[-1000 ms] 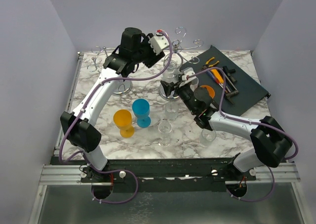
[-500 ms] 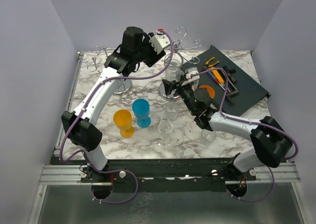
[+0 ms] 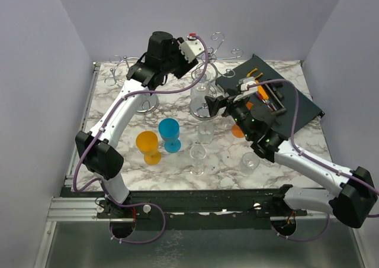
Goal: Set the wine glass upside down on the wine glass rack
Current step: Turn the wine glass upside down at the wine rack, then adjust the wine rack at the center of the board.
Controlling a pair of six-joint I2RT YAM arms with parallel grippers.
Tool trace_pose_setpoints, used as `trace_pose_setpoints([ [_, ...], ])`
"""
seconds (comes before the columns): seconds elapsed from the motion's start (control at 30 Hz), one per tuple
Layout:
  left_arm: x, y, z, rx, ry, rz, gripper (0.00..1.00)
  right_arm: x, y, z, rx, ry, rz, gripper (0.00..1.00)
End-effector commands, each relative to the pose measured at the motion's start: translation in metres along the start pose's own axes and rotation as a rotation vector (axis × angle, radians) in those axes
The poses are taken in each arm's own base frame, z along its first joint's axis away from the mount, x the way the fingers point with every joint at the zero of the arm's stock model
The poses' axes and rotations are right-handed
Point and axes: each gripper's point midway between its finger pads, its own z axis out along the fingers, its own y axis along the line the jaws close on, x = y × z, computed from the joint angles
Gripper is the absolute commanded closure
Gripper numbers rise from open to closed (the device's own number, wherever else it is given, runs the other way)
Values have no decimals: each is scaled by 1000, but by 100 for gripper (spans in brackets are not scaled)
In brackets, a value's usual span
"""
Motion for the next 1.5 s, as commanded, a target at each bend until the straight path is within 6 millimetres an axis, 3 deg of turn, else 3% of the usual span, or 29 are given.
trace_pose_setpoints([
  [0.0,-11,32,-4,-126,-16,31,43,-26,-3,-17,7,55,-9,0],
  [0.17,-10,42,-5,-168,-8,46,43,-71,-31,-10,150,52,-27,5],
  [0.4,-20,52,-15,-201,-32,57,43,-96,-84,29,297,136,1,10],
  [0.63,-23,53,-18,-203,-38,76,42,-101,-119,64,333,162,13,14],
  [0.83,-25,52,-19,-195,-50,84,42,-87,-147,86,343,190,56,20],
  [1.07,-29,50,-19,-181,-66,76,40,-78,-153,115,251,217,148,26],
  [1.27,-31,53,-20,-192,-69,93,39,-65,-145,121,186,259,224,31],
  [1.47,-35,60,-16,-216,-73,96,39,-51,-135,117,147,300,276,50],
])
